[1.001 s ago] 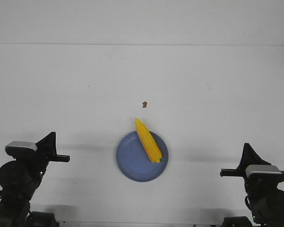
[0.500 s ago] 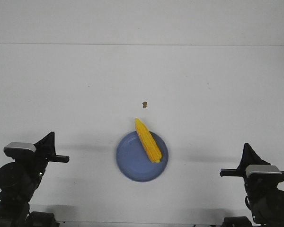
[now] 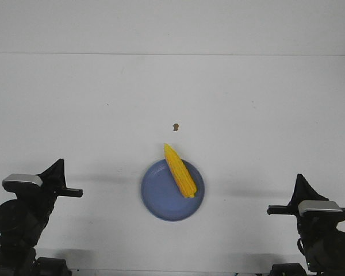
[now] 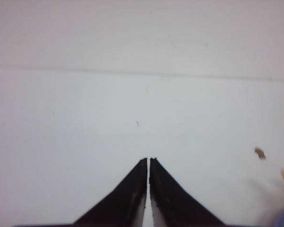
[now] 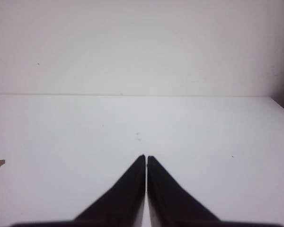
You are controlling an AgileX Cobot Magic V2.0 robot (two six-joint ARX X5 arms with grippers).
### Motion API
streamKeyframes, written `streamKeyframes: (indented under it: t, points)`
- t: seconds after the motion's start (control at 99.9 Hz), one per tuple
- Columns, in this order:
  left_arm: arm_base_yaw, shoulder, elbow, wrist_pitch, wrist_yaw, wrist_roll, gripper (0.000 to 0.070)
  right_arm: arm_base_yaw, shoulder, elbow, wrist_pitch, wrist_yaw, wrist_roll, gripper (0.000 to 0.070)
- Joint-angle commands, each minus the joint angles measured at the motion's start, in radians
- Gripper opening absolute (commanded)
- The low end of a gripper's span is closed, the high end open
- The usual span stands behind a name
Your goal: Place corn on plate with both arms
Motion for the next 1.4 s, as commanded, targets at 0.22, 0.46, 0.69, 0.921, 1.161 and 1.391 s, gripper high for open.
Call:
streamKeyframes:
  t: [0.22, 0.46, 0.69, 0.921, 1.161, 1.391]
  points:
    - [-0.001, -0.142, -0.214, 0.204, -0.003, 0.023, 0.0012, 0.000, 0.002, 0.005, 0.012, 0.003, -0.007, 0.0007]
    - [-0.001, -0.298, -0.410, 0.295, -0.003, 0.018, 0.0012, 0.000, 0.002, 0.005, 0.012, 0.003, -0.007, 0.0007]
    - [-0.001, -0.405, -0.499, 0.299, -0.003, 0.018, 0.0012, 0.000, 0.002, 0.005, 0.012, 0.003, -0.007, 0.0007]
    - [-0.001, -0.412, -0.547, 0.344, -0.003, 0.018, 0.0012, 0.000, 0.002, 0.005, 0.012, 0.003, -0.007, 0.0007]
    - [-0.001, -0.412, -0.579, 0.409, -0.003, 0.018, 0.0012, 0.000, 0.002, 0.005, 0.012, 0.003, -0.007, 0.0007]
    - [-0.001, -0.411, -0.579, 0.407, -0.003, 0.007, 0.0012, 0.000, 0.002, 0.005, 0.012, 0.003, -0.007, 0.0007]
